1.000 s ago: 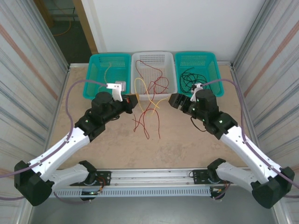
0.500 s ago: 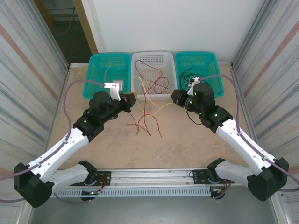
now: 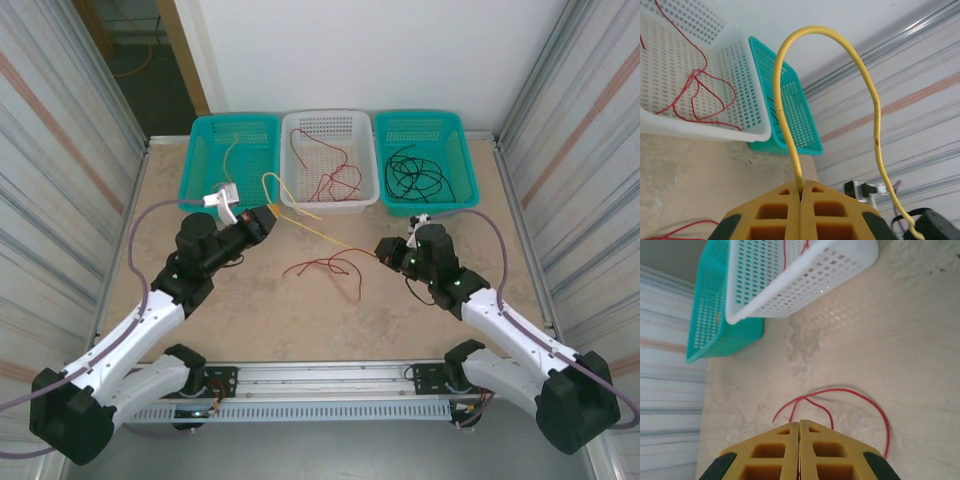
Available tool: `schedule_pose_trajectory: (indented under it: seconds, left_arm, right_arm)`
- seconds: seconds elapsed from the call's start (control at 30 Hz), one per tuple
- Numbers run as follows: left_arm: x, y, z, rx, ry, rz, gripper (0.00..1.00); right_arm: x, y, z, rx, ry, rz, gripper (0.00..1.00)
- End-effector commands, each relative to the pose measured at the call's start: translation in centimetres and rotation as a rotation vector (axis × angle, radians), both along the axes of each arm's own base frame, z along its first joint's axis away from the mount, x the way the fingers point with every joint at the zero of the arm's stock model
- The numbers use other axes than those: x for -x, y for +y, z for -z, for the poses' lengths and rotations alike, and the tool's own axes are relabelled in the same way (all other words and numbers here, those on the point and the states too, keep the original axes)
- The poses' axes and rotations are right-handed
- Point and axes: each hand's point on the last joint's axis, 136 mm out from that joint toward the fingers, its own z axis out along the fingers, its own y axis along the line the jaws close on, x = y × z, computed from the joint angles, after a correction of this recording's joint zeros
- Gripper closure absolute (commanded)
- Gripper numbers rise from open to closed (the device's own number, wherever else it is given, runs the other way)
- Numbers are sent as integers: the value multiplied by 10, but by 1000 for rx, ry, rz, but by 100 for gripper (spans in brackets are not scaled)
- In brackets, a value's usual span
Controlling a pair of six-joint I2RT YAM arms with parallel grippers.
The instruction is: Untangle the cables
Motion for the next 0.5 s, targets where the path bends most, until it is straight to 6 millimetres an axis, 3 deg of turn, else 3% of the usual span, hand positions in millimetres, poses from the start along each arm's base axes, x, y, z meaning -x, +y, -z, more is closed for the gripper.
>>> schedule_pose_trajectory:
  seconds: [0.0, 0.1, 0.2, 0.27, 0.47]
  left_arm:
    - [-12, 45, -95, 202, -258, -195, 100]
    - [-10, 41, -91, 154, -252, -173, 100]
    - [-9, 33, -85, 71, -254, -134, 100]
    - [-10, 29, -78, 12, -241, -116, 100]
    - [-12, 32, -66, -120, -237, -133, 100]
  right_arm:
    - [9, -34, 51, 137, 134, 91, 100]
    - [3, -34, 50, 142, 144, 87, 98]
    - [-2, -38, 37, 163, 124, 93, 66]
    - [-3, -44, 28, 206, 106, 105, 53]
    - [-2, -64, -10, 286, 32, 125, 48]
